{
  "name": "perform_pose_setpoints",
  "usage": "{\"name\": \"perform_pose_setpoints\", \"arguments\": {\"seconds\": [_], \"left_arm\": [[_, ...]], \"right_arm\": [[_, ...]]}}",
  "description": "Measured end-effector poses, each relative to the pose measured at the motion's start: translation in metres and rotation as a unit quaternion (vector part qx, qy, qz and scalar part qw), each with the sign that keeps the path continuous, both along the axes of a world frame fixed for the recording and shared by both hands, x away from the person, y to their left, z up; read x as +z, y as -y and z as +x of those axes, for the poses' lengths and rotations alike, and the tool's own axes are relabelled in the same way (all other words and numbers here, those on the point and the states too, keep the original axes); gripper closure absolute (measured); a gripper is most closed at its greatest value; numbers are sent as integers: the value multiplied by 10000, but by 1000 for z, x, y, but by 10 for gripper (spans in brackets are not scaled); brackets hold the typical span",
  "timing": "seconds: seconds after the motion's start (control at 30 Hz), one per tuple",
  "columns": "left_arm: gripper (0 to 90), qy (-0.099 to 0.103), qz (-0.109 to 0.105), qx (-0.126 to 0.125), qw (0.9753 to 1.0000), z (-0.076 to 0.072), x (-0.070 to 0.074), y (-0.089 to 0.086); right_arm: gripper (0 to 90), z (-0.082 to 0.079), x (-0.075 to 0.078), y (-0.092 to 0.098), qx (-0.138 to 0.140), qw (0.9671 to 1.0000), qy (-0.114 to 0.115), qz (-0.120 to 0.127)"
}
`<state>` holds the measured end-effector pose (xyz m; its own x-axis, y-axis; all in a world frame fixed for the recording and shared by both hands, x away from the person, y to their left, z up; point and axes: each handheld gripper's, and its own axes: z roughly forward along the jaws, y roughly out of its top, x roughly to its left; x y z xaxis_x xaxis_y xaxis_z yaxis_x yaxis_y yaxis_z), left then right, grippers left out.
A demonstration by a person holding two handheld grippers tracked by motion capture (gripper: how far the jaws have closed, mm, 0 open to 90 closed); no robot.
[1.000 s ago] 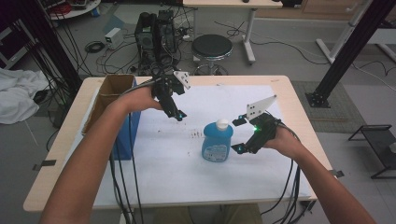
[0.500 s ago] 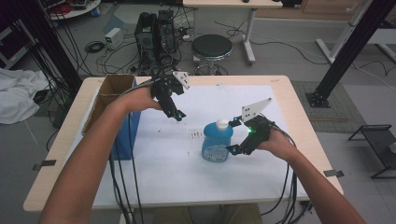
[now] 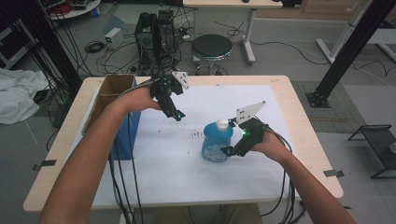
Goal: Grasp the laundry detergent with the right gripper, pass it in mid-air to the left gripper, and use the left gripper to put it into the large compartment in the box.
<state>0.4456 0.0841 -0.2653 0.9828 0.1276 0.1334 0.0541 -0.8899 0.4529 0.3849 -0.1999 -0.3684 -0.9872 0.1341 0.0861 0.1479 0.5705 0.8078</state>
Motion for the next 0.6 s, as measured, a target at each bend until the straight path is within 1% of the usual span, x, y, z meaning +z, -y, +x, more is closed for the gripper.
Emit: {"name": "perform_pose_setpoints", "arguments": {"seconds": [0.03,0.17,0.2,0.23,0.27,0.33,0.37,0.4,0.43,0.47,0.5,0.53,0.57,0.6], "left_arm": [[74,44,114,-95,9999,1,2,-1],[73,53,132,-98,9998,1,1,-1],[73,41,68,-48,10000,0,0,-1],[73,-13,9,-5,10000,0,0,-1],[73,44,166,-114,9998,1,2,-2],[73,45,107,-76,9999,0,1,-2],[73,63,131,-87,9999,0,2,-2],[74,69,174,-119,9998,1,2,-3],[73,49,113,-54,9999,0,1,-2],[73,28,133,-99,9999,1,1,-3],[73,3,-18,27,10000,0,0,-2],[73,22,76,-51,10000,1,1,-3],[74,5,11,-5,10000,0,0,-2],[73,22,7,-6,10000,0,0,-2]], "right_arm": [[26,1,-1,-1,10,10000,11,11],[26,1,-3,-4,-2,10000,5,54],[26,1,-4,-4,1,10000,30,86],[26,1,-5,-4,-27,9999,8,122],[26,1,-6,-3,-44,9998,-8,185],[26,1,-9,-2,-89,9994,-35,318],[26,2,-11,-2,-65,9994,-11,354],[26,1,-12,-1,-128,9994,-48,320],[26,1,-13,-2,-119,9994,-33,334],[26,0,-13,-2,-117,9993,-30,350],[26,0,-12,-3,-120,9993,-18,357],[26,1,-12,-3,-119,9991,5,397],[28,1,-13,-4,-114,9991,6,403],[32,1,-13,-4,-101,9992,29,398]]}}
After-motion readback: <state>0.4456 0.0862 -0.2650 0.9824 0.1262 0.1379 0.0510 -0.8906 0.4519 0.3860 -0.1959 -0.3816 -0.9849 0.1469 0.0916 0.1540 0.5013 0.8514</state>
